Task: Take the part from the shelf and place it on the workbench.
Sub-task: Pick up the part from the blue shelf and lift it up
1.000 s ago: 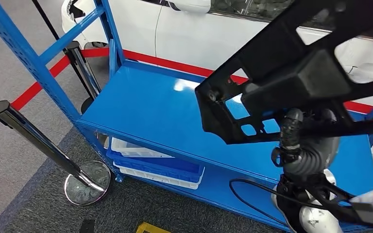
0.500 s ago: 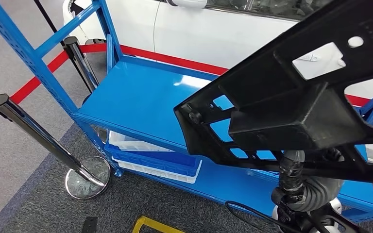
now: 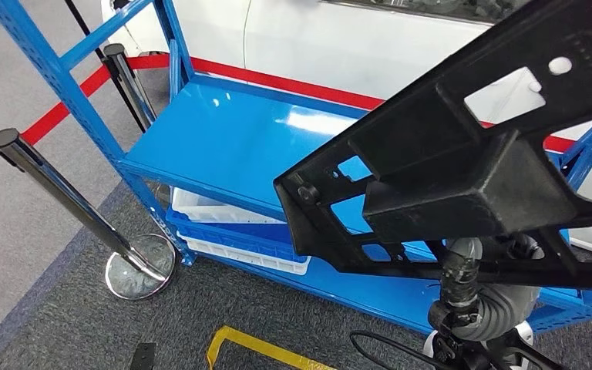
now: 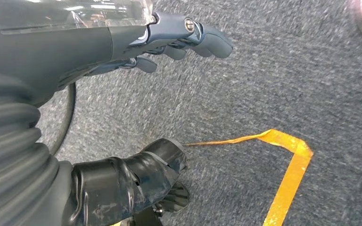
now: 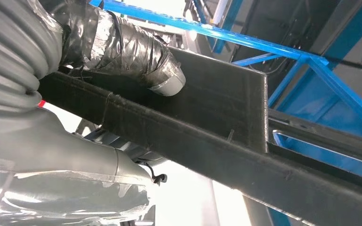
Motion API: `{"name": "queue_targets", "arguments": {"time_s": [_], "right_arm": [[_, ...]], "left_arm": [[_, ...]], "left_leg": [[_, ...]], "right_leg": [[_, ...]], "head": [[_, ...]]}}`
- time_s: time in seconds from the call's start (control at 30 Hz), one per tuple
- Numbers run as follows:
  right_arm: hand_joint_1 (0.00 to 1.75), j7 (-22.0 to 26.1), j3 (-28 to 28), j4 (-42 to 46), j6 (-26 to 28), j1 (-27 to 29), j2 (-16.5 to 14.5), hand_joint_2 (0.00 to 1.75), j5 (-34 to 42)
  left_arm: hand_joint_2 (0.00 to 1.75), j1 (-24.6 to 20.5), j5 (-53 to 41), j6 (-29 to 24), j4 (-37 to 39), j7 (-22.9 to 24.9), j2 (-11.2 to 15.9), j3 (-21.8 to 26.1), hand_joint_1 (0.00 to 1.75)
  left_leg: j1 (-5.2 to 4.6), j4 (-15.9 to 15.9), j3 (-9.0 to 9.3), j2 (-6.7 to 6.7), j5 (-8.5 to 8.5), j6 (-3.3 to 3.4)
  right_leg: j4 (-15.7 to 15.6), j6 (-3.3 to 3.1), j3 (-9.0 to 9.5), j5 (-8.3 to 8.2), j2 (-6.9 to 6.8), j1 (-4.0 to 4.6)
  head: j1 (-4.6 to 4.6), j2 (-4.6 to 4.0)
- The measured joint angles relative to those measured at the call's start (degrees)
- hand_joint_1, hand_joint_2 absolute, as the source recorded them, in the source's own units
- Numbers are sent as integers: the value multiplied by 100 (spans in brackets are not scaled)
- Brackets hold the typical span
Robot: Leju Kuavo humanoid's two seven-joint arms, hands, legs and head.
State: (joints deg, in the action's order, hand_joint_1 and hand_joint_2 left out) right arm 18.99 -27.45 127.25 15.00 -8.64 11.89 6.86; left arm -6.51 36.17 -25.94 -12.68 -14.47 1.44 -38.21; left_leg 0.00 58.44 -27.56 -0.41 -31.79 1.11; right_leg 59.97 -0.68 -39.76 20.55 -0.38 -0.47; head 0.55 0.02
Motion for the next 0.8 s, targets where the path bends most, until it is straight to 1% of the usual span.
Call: {"name": "queue_targets", "arguments": {"time_s": [0.07,0.1,0.13,0.17,0.2,0.23,0.27,0.3,0.33,0.37,0.4,0.43,0.47,0.5,0.53,0.57,0.6,0.63,0.67,0.73,0.77,0.8], "right_arm": [[175,-1,-1,0,16,3,-3,175,-15],[175,-3,-1,-1,51,13,-7,175,-37],[175,-3,-1,-1,115,48,-10,175,-76],[175,-3,-1,-2,186,93,-14,175,-115],[175,0,2,-3,262,148,-15,175,-150],[175,4,8,-6,327,206,-15,175,-172],[175,7,17,-11,375,248,-15,175,-177],[175,10,31,-19,420,285,-15,175,-173],[175,11,48,-28,455,319,-15,175,-164],[175,12,69,-36,482,345,-15,175,-152],[175,14,92,-39,498,363,-15,175,-140],[175,15,114,-40,510,373,-15,175,-131],[175,21,133,-40,523,381,-15,175,-124],[175,28,149,-39,534,387,-15,175,-115],[175,35,160,-39,546,397,-15,175,-99],[175,44,169,-40,554,412,-16,175,-80],[175,51,175,-41,560,424,-16,175,-59],[175,58,182,-42,564,439,-17,175,-43],[175,66,193,-43,565,452,-19,175,-33],[175,79,221,-44,568,473,-21,175,-15],[175,84,236,-44,569,485,-22,175,3],[175,86,249,-44,569,498,-22,175,27]], "left_arm": [[175,-2,1,0,0,0,0,-1,0],[175,-3,6,-2,0,0,-1,-12,0],[175,-5,20,-6,0,3,-9,-26,0],[175,-6,35,-13,0,7,-17,-41,0],[175,-3,52,-19,0,12,-27,-55,0],[175,-1,71,-25,0,20,-40,-59,0],[175,6,83,-29,0,26,-48,-59,0],[175,12,99,-32,0,28,-60,-59,0],[175,18,119,-36,0,27,-74,-59,0],[175,22,140,-40,0,20,-87,-59,0],[175,22,162,-43,0,10,-101,-59,0],[175,21,182,-46,0,-2,-112,-59,0],[175,21,197,-47,0,-12,-120,-59,0],[175,19,206,-48,0,-19,-124,-59,0],[175,20,214,-48,0,-23,-127,-59,0],[175,23,222,-47,0,-24,-127,-59,0],[175,27,231,-45,0,-25,-127,-59,0],[175,33,241,-43,0,-25,-127,-59,0],[175,40,251,-39,0,-24,-128,-59,0],[175,46,274,-31,0,-23,-136,-59,0],[175,45,282,-28,0,-21,-140,-59,0],[175,43,290,-29,0,-19,-144,-59,0]], "left_leg": [[-2,-15,-10,0,-2,5],[-4,-44,-31,1,36,28],[7,-98,-85,12,131,66],[18,-151,-159,25,246,109],[31,-192,-253,38,382,149],[42,-216,-357,51,494,170],[41,-210,-453,53,565,173],[39,-195,-552,53,631,169],[38,-173,-652,53,690,161],[38,-141,-751,52,743,150],[39,-98,-835,51,787,133],[31,-53,-906,47,821,111],[24,-19,-950,44,856,83],[19,3,-973,41,892,51],[13,4,-986,39,934,17],[15,-3,-993,36,977,-18],[24,18,-1015,33,963,-51],[31,100,-1064,30,852,-86],[40,278,-1140,29,639,-117],[56,904,-1330,31,54,-170],[61,1242,-1395,31,-145,-186],[64,1489,-1406,31,-210,-195]], "right_leg": [[-4,14,1,-13,-2,-3],[-34,45,2,-64,-1,-1],[3,88,-38,13,13,-3],[147,130,-104,202,25,-4],[395,165,-185,475,38,-7],[753,183,-267,822,50,-13],[1082,190,-290,1018,47,-14],[1288,194,-244,1055,47,-15],[1333,194,-117,974,46,-13],[1193,188,101,834,46,-12],[892,175,404,754,47,-11],[501,156,726,773,49,0],[176,130,975,834,52,13],[-53,102,1126,914,56,28],[-155,71,1167,947,57,43],[-159,31,1130,911,54,38],[-171,-11,1089,861,42,28],[-179,-52,1037,800,32,17],[-189,-92,973,738,20,4],[-187,-138,820,614,13,3],[-180,-148,729,551,11,6],[-169,-146,635,483,11,8]], "head": [[12,0],[21,0],[25,0],[24,0],[13,0],[3,0],[-3,0],[-7,0],[-7,0],[-8,0],[-6,0],[-7,0],[-3,0],[-11,0],[-17,0],[-24,0],[-35,0],[-29,0],[-22,0],[-6,0],[-3,0],[-4,0]]}}
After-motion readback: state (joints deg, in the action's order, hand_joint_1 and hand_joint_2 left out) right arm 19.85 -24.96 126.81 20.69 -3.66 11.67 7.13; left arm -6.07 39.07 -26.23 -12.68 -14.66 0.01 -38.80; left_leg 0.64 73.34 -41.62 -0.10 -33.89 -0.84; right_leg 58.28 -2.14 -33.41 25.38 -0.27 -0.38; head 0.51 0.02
